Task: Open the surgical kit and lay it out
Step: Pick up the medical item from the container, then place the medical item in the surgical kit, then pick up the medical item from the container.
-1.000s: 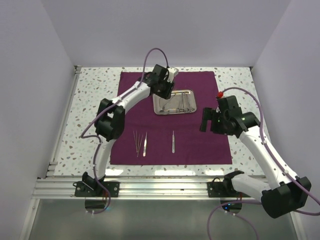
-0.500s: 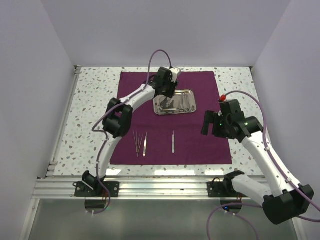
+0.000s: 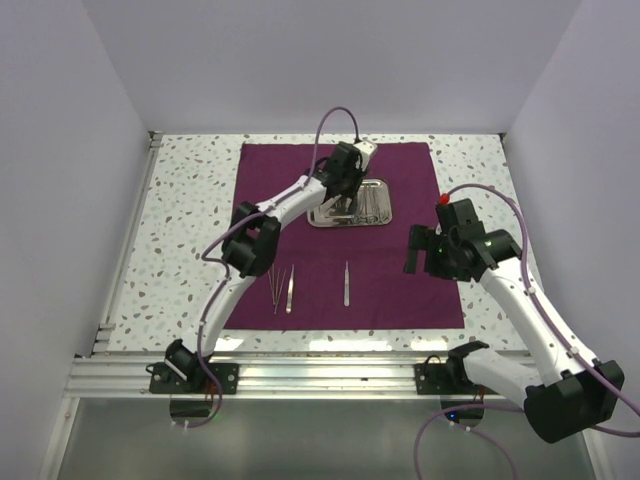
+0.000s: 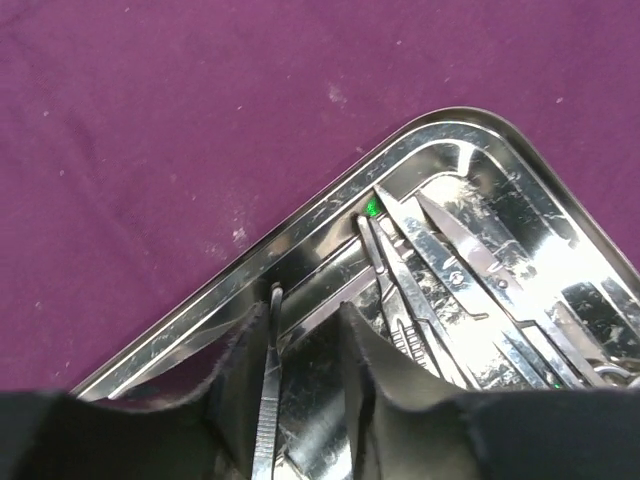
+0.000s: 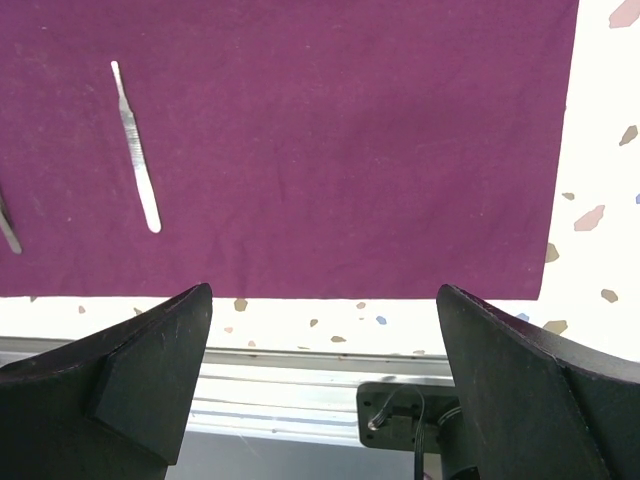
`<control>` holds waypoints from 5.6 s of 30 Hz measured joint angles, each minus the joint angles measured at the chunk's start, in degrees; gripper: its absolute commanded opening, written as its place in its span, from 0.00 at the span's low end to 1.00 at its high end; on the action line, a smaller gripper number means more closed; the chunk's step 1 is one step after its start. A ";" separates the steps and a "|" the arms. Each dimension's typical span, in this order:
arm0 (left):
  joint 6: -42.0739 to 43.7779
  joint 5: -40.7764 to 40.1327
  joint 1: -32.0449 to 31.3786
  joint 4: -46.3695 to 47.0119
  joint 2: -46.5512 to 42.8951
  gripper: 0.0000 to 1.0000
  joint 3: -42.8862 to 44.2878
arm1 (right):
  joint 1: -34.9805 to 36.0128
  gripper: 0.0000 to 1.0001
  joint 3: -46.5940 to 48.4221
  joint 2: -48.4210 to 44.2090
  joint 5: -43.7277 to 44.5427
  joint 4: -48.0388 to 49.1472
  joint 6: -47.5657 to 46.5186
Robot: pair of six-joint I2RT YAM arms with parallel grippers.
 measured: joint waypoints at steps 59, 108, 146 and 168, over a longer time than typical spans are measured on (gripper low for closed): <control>-16.02 9.73 9.77 -7.56 -6.60 0.00 -6.27 | -0.04 0.98 1.49 -0.46 0.87 1.49 -3.39; -42.42 -20.96 -17.66 5.25 -40.13 0.48 -52.15 | -0.04 0.98 5.18 -16.28 -1.70 -10.99 -1.42; -14.40 -12.20 -4.48 5.16 -1.86 0.38 -4.94 | -0.04 0.98 8.85 -7.54 7.58 -9.70 -1.62; -7.91 -18.58 -2.82 6.51 -1.46 0.35 -5.73 | -0.04 0.98 8.85 -7.50 9.73 -9.77 -2.45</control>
